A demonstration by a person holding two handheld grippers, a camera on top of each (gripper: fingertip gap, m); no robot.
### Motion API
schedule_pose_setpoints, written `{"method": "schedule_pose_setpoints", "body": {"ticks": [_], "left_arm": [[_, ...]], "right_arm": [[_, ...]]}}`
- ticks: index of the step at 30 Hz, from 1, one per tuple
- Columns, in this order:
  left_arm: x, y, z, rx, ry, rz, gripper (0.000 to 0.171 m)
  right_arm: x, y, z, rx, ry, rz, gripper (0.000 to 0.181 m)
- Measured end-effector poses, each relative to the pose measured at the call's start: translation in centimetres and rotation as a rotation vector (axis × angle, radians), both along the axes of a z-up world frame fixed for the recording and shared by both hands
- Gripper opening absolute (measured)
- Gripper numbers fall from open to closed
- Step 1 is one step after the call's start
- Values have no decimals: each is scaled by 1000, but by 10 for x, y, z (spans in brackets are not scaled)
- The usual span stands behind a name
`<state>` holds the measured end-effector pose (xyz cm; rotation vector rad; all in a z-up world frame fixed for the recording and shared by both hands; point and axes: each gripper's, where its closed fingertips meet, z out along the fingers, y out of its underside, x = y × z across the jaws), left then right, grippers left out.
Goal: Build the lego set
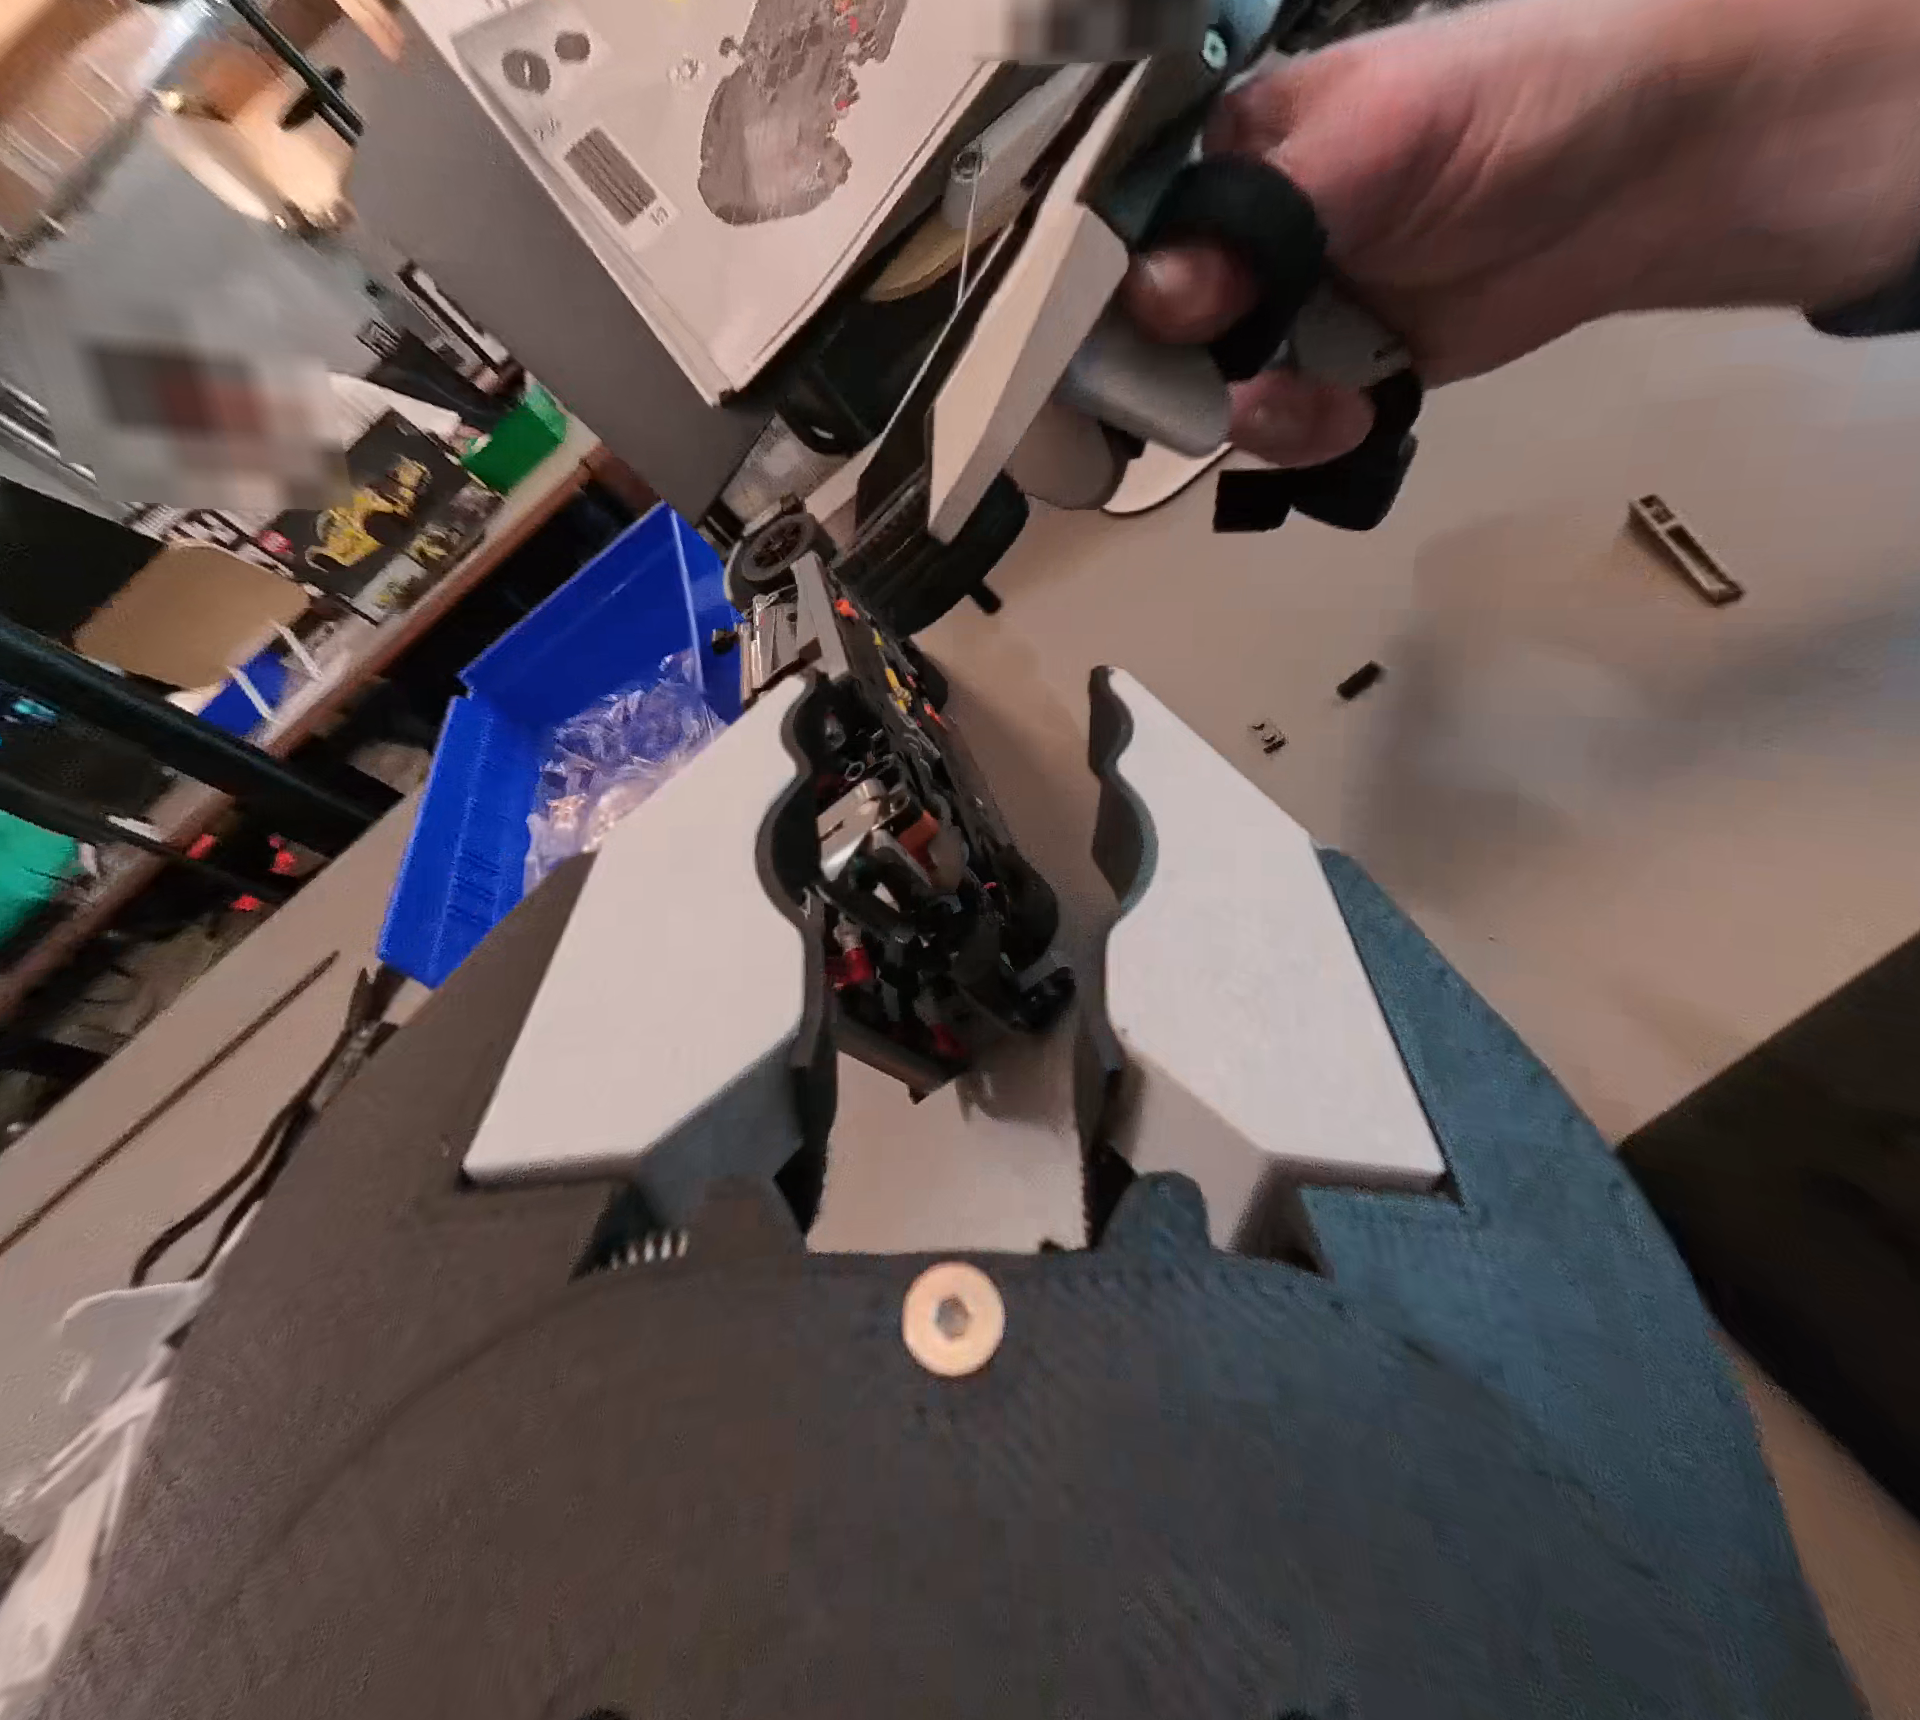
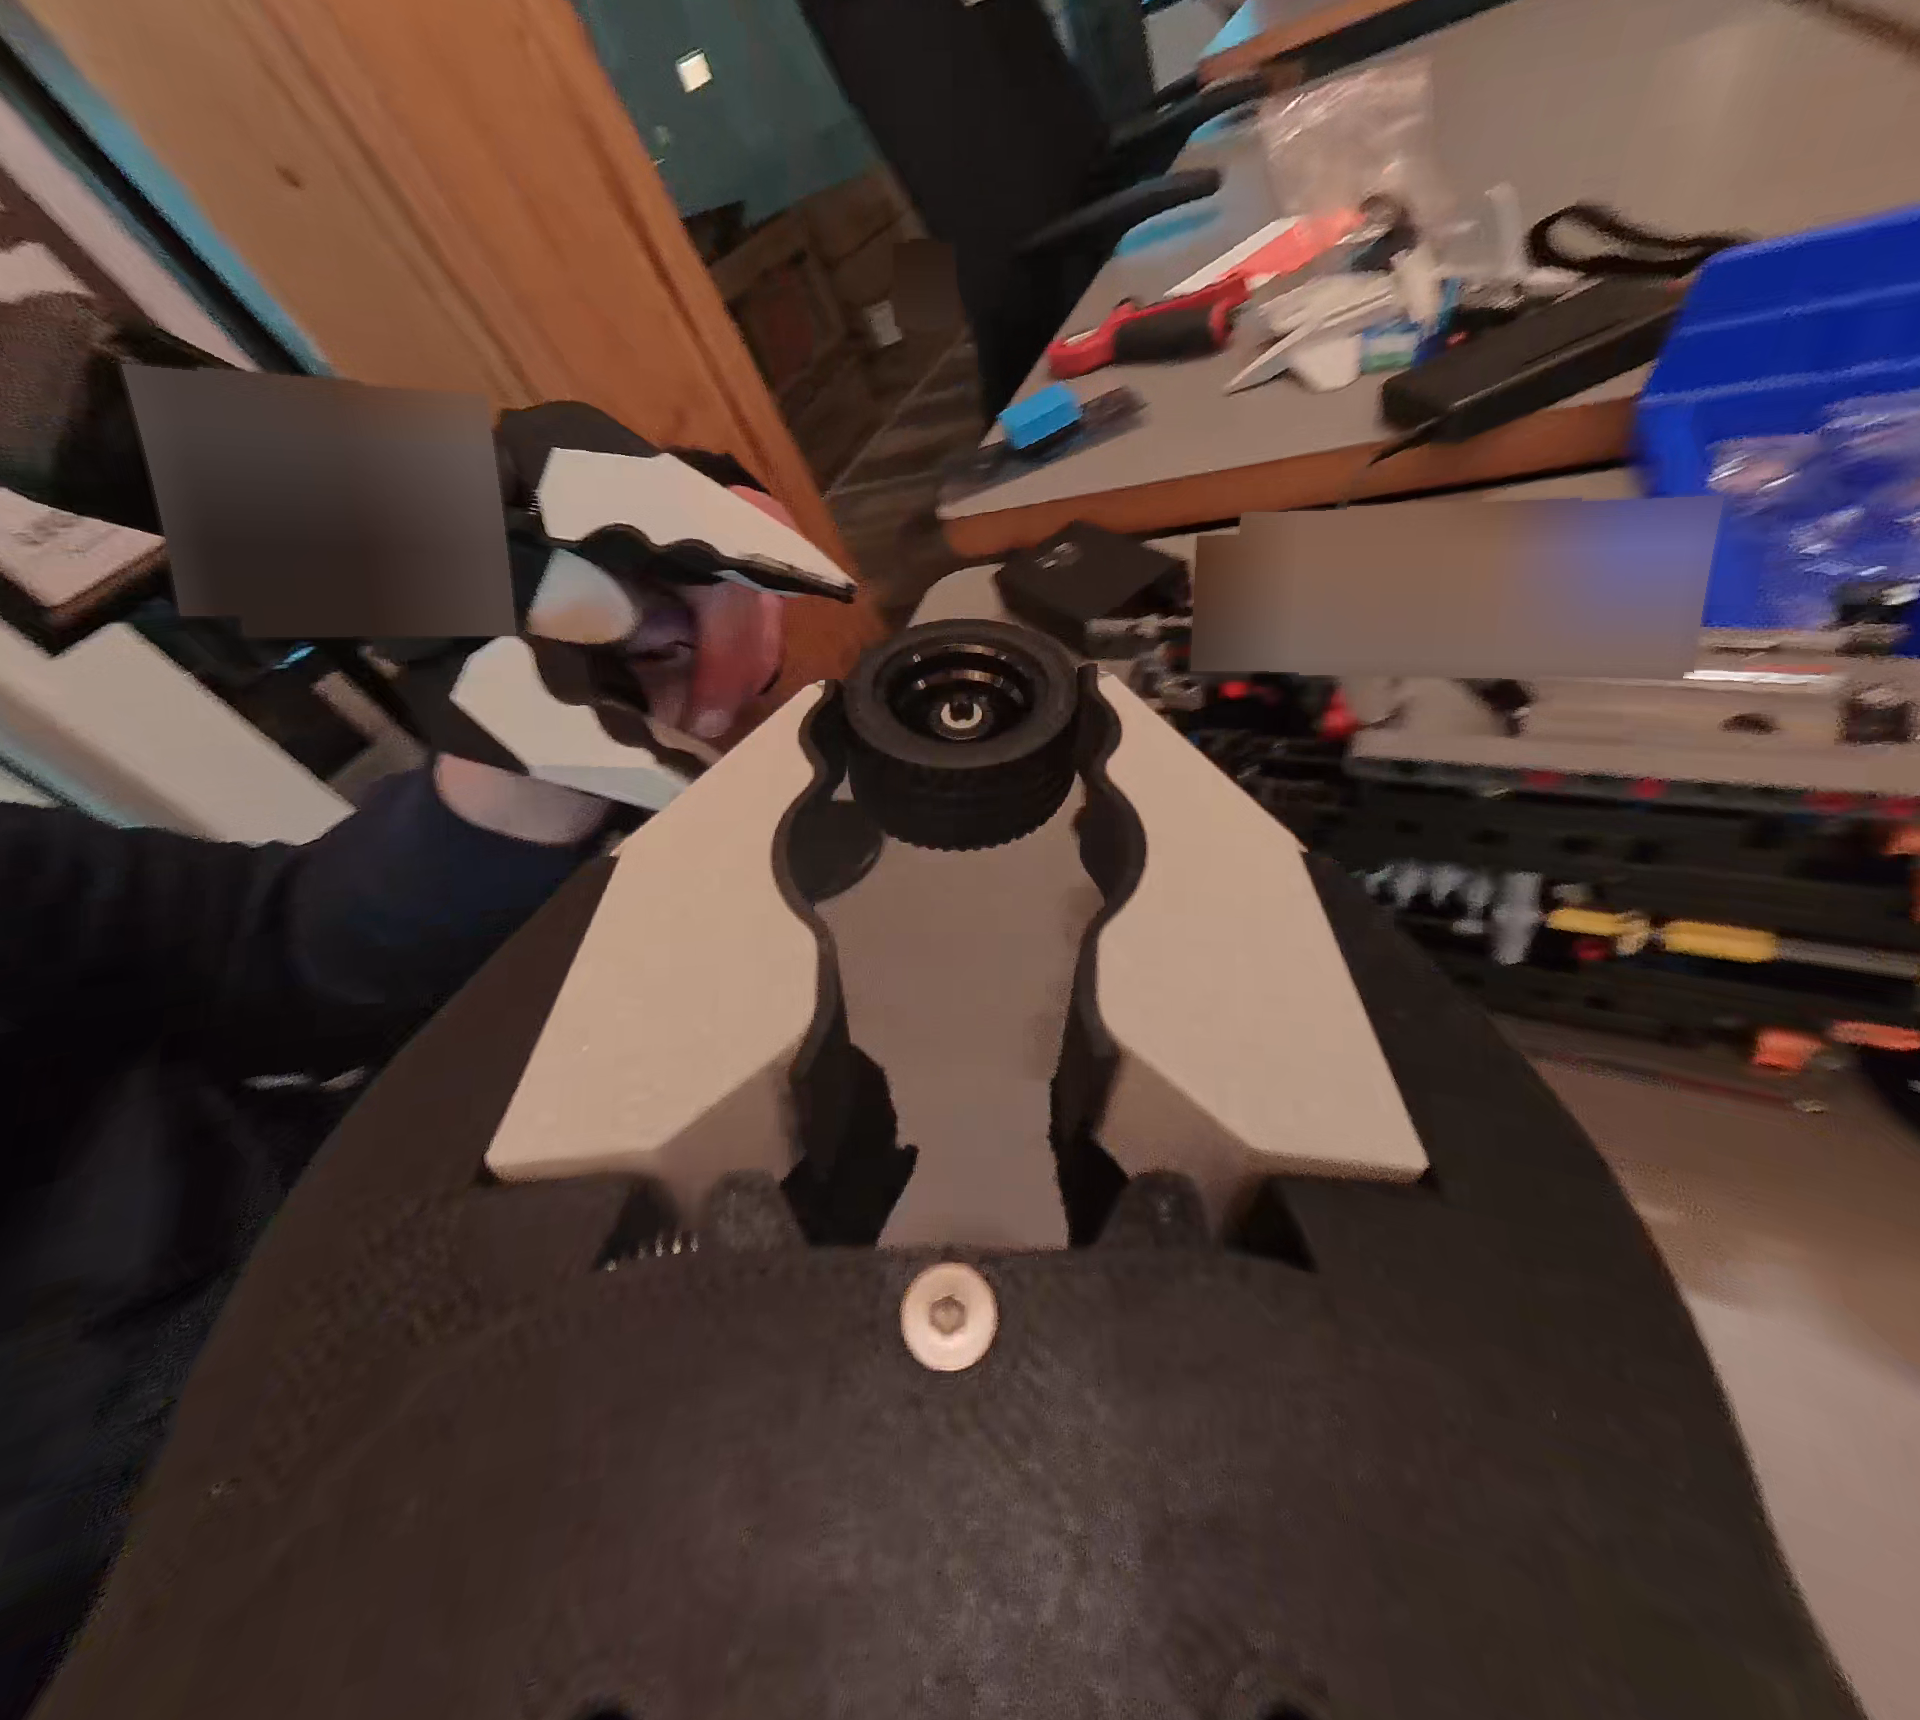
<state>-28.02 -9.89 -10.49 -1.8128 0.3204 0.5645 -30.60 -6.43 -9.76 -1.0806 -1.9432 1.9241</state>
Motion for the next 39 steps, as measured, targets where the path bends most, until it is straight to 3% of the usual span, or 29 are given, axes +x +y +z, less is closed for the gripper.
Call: {"method": "schedule_pose_setpoints", "body": {"ticks": [4,10,22,39], "left_arm": [[-21,15,0,-31,13,4,56],[-48,33,-26,-156,45,29,69],[-62,43,-51,-197,121,48,72],[-65,44,-56,-205,139,58,72]], "right_arm": [[-30,3,-9,48,26,-42,43],[-55,4,-24,112,64,-58,43],[-64,0,-41,156,70,-64,42],[-67,0,-45,155,96,-77,42]]}}
